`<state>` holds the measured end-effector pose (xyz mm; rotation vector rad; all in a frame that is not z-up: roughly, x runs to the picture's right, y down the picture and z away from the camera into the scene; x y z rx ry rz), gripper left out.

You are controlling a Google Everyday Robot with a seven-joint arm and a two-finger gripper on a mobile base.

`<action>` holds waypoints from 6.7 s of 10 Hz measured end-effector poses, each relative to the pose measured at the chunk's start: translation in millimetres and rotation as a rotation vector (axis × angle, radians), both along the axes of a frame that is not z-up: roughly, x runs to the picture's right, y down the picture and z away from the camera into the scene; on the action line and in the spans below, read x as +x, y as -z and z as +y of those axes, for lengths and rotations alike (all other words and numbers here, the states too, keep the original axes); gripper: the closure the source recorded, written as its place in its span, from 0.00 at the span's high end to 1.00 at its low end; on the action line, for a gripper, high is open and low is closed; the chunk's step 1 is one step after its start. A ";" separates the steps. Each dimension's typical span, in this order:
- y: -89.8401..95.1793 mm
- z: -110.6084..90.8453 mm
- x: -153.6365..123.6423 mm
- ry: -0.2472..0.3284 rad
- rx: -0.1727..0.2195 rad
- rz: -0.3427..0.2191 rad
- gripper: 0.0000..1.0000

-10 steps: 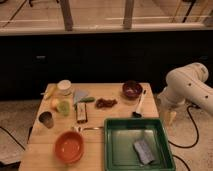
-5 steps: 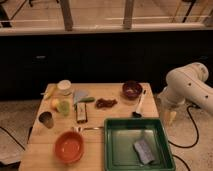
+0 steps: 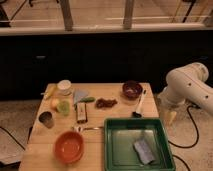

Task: Place grapes in red bowl

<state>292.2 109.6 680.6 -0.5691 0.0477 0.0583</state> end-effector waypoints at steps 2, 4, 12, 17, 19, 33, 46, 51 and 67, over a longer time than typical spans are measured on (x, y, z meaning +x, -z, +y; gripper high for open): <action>0.0 0.0 -0.1 0.000 0.000 0.000 0.80; -0.7 0.0 -1.0 0.007 0.002 0.000 0.80; -26.3 -31.5 -73.3 0.160 0.055 -0.082 0.80; -43.8 -45.8 -115.0 0.224 0.074 -0.145 0.80; -48.0 -48.1 -120.2 0.236 0.080 -0.163 0.80; -94.5 -63.9 -188.8 0.298 0.129 -0.339 0.80; -154.6 -64.5 -224.7 0.306 0.122 -0.463 0.80; -180.8 -57.0 -236.2 0.285 0.092 -0.492 0.80; -222.7 -25.6 -246.9 0.224 -0.004 -0.512 0.70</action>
